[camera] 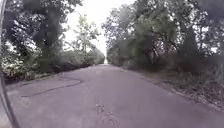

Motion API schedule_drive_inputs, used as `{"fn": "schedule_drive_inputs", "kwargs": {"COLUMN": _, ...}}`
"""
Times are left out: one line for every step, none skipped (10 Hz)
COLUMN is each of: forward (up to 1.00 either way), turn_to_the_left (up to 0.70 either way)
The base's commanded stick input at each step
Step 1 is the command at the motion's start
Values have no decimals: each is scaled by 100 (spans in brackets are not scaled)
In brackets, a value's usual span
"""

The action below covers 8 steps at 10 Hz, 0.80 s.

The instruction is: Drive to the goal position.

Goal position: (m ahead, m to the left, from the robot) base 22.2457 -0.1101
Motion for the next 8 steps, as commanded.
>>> {"fn": "schedule_drive_inputs", "kwargs": {"forward": 70, "turn_to_the_left": 0}}
{"fn": "schedule_drive_inputs", "kwargs": {"forward": 70, "turn_to_the_left": 0}}
{"fn": "schedule_drive_inputs", "kwargs": {"forward": 70, "turn_to_the_left": 4}}
{"fn": "schedule_drive_inputs", "kwargs": {"forward": 70, "turn_to_the_left": 3}}
{"fn": "schedule_drive_inputs", "kwargs": {"forward": 70, "turn_to_the_left": 3}}
{"fn": "schedule_drive_inputs", "kwargs": {"forward": 70, "turn_to_the_left": 4}}
{"fn": "schedule_drive_inputs", "kwargs": {"forward": 70, "turn_to_the_left": 4}}
{"fn": "schedule_drive_inputs", "kwargs": {"forward": 70, "turn_to_the_left": 4}}
